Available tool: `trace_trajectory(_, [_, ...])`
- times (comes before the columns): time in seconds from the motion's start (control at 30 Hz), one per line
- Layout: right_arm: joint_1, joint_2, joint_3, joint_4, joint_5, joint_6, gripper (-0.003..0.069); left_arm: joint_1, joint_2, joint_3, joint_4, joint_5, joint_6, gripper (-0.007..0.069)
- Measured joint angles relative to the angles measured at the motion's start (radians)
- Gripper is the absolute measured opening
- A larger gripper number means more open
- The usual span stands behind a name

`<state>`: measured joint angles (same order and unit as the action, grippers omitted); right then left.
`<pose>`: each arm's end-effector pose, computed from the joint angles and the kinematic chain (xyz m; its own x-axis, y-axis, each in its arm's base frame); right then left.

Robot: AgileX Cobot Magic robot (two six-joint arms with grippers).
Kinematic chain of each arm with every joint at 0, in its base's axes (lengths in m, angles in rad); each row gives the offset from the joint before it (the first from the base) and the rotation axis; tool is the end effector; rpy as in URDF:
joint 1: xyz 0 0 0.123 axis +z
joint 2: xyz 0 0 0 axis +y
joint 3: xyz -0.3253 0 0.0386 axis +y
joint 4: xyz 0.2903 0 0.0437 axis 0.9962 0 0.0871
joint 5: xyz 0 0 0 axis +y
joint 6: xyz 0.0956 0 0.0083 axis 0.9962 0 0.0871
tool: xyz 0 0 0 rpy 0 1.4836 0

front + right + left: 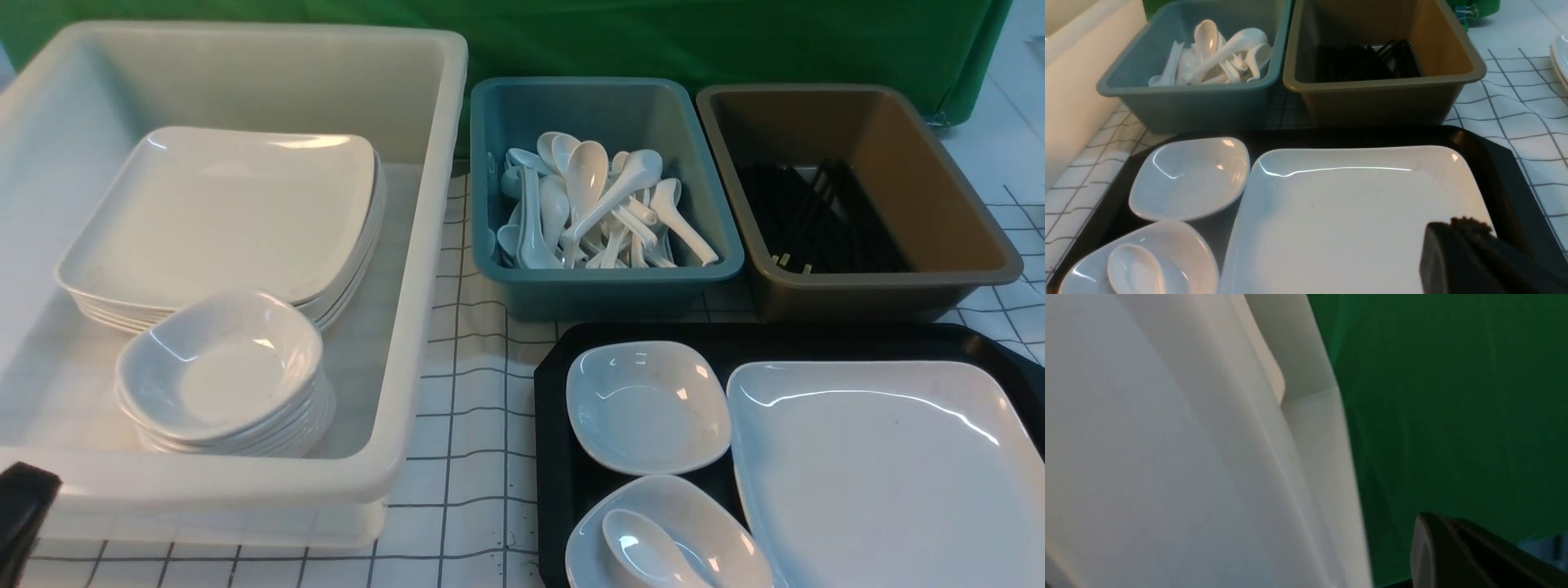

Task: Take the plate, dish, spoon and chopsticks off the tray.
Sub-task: Use the left arm to grab a soup spoon from the plate

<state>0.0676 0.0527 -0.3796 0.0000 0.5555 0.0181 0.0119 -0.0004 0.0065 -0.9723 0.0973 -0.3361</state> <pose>0.0330 0.0022 0.2997 -0.1418 0.0085 -0.9899 -0.0650 0.9977 0.0179 0.0609 -0.0070 0.2059 -0.0592 -0.9629 -0.2635 0.0431 0.2612 -0.9643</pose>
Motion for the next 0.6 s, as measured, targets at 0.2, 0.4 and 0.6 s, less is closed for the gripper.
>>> trace_trajectory(0.2, [0.000,0.000,0.000,0.000,-0.002,0.000,0.0047,0.000,0.000,-0.013,-0.087,-0.040,-0.078,0.0020])
trace_trajectory(0.4, [0.000,0.000,0.000,0.000,-0.002,0.000,0.0067,0.000,0.066,-0.327,-0.045,0.069,0.244,0.0020])
trace_trajectory(0.6, [0.000,0.000,0.000,0.000,-0.002,0.000,0.0084,0.000,0.429,-0.653,0.060,0.552,0.498,0.0020])
